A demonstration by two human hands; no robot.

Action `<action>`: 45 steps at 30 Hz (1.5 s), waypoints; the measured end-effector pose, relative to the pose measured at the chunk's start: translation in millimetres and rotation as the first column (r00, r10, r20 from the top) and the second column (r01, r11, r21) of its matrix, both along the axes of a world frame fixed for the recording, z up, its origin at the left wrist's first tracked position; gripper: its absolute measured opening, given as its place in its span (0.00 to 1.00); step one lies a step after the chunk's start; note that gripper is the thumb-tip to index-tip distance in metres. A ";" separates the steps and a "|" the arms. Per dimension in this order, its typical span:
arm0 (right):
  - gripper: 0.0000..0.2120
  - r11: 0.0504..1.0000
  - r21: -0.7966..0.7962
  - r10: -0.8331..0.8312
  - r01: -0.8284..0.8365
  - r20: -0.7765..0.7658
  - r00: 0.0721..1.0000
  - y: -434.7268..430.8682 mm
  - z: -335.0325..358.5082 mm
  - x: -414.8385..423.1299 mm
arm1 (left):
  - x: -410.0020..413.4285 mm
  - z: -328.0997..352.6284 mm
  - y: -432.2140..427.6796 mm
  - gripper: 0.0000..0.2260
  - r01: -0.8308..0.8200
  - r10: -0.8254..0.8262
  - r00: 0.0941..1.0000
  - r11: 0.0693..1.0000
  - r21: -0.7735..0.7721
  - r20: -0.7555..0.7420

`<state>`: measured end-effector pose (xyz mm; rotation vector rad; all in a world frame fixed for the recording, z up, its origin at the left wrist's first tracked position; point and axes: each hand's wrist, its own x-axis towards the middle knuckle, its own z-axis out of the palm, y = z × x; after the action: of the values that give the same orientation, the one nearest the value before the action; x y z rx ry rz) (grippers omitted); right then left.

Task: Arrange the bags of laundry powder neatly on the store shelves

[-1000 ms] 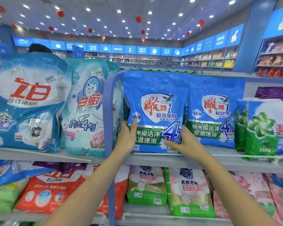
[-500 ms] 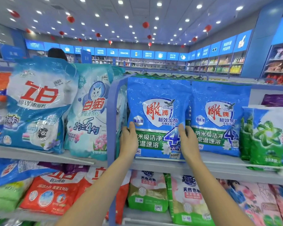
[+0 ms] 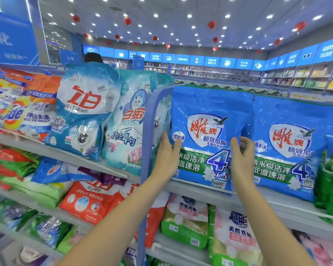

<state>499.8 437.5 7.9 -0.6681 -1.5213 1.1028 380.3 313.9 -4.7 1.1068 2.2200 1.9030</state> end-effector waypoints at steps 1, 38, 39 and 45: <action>0.16 0.999 0.047 -0.019 0.021 -0.031 0.999 -0.2 2.6 3.8 | 4.9 1.2 -4.4 0.27 0.008 -0.008 0.995 1.000 -0.003 -0.099; 0.15 0.794 0.329 0.135 -0.511 0.725 0.675 -235.5 -201.7 -269.1 | -265.7 -188.6 -354.9 0.14 -0.529 0.298 0.832 0.681 -0.506 -0.468; 0.16 0.812 0.319 0.103 -0.489 0.746 0.658 -236.1 -203.9 -280.8 | -280.4 -188.2 -350.3 0.16 -0.515 0.260 0.831 0.694 -0.503 -0.492; 0.27 0.884 0.301 -0.070 -0.357 0.841 0.537 -233.9 -209.5 -334.8 | -358.6 -194.3 -304.5 0.27 -0.434 0.075 0.840 0.687 -0.583 -0.537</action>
<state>164.9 203.6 -201.6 -0.7965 -2.6230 0.4574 21.7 9.3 -199.0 1.2181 3.0931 0.6569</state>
